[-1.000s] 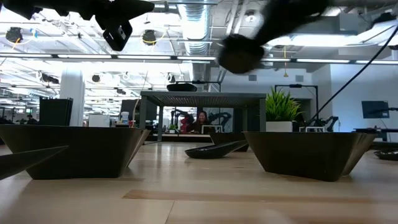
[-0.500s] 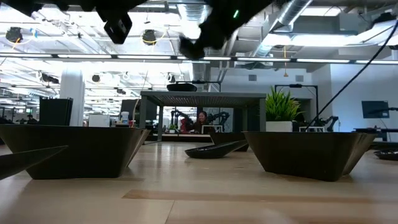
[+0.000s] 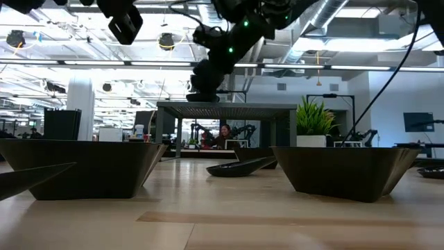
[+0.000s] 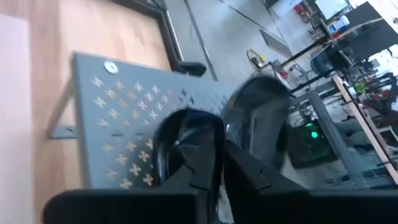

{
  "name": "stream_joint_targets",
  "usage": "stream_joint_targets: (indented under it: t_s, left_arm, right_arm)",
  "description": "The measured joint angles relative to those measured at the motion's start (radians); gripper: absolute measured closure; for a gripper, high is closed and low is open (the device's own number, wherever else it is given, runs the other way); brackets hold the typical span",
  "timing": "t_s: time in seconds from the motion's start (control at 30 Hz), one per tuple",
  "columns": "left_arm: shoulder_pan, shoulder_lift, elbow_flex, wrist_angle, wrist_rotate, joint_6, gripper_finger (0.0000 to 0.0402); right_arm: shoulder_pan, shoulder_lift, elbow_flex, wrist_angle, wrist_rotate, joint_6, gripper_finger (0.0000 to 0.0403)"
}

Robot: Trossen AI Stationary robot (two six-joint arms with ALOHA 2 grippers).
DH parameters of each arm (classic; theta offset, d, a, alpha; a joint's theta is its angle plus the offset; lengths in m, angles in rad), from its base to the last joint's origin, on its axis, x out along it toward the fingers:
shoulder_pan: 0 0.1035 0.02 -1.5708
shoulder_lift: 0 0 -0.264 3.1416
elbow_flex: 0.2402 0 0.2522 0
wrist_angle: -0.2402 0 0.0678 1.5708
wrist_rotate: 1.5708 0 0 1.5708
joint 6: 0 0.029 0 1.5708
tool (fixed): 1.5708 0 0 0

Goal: Pick & Place Mini shaped plates
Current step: Stack the black leaf-shaped plate on top of the stacked black leaf-shaped plates on the shelf, then put the black distorted square plate on the shelf

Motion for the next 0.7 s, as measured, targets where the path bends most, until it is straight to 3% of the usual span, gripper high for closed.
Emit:
stream_joint_targets:
  t_s: [0.43, 0.7]
  left_arm:
    - [-0.041, 0.0, 0.0, 0.001, -0.003, -0.006, 0.0296]
    - [-0.041, 0.0, 0.0, 0.001, -0.006, -0.029, 0.0296]
  right_arm:
    - [0.023, -0.031, 0.006, -0.063, -0.005, 0.052, 0.0308]
    - [0.234, -0.198, 0.006, -0.233, 0.026, 0.044, 0.0301]
